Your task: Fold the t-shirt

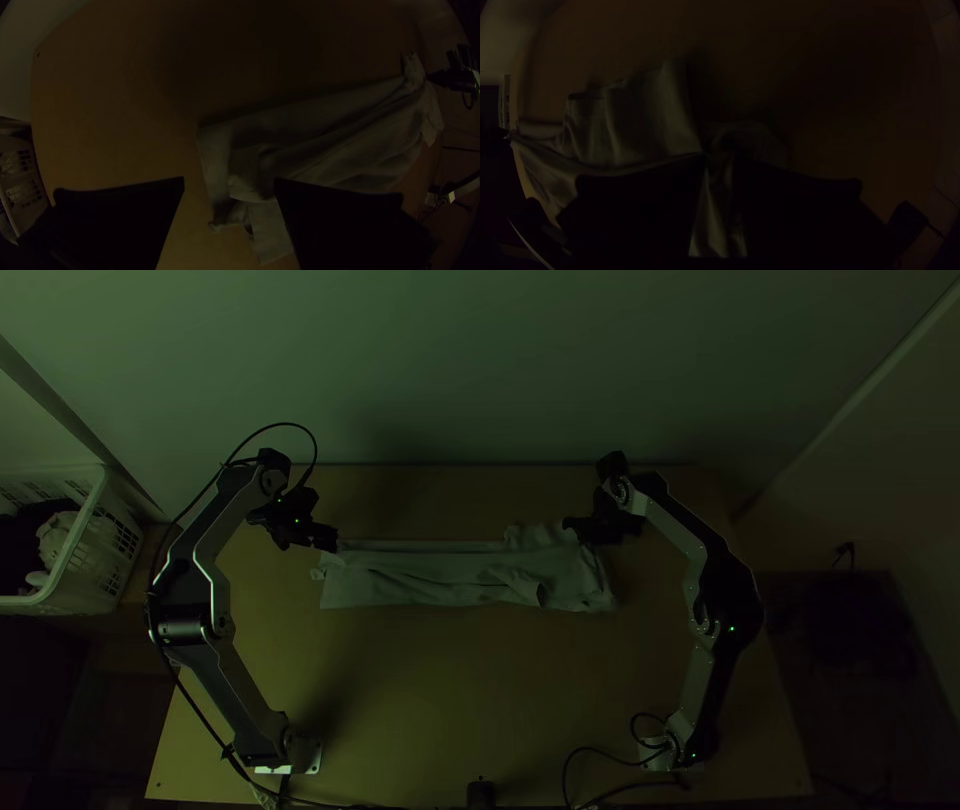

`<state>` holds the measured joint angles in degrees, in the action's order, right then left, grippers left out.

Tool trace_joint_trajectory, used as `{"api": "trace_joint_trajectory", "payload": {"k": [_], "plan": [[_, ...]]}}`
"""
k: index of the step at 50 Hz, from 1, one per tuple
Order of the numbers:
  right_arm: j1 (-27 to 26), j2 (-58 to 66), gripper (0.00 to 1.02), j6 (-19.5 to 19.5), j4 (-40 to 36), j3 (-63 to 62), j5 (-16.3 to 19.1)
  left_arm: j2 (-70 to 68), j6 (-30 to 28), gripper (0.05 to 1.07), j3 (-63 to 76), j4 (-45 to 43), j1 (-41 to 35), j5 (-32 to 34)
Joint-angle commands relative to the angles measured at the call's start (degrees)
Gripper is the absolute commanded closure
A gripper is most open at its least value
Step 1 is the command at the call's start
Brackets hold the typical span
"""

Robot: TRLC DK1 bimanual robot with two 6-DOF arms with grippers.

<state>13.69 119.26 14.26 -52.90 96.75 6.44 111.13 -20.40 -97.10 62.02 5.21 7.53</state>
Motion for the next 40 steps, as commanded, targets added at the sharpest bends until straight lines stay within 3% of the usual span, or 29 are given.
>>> {"api": "trace_joint_trajectory", "payload": {"k": [1,5,16,40], "plan": [[-1.13,-1.14,0.48,-1.34,0.61,0.72,-0.28,-0.48,0.89,0.1,-1.07,0.56,1.12,1.96],[-1.13,-3.69,0.45,-1.96,1.58,-0.86,-0.28,-1.0,0.8,0.1,-1.07,0.3,2.61,5.74],[-0.86,-10.72,0.04,-3.01,1.14,-3.59,-0.55,-2.41,0.98,0.1,0.33,0.12,7.0,16.11],[-4.82,-23.73,0.04,-1.17,-0.88,-2.36,-0.28,-4.96,0.28,0.1,15.01,-7.53,13.77,24.64]]}}
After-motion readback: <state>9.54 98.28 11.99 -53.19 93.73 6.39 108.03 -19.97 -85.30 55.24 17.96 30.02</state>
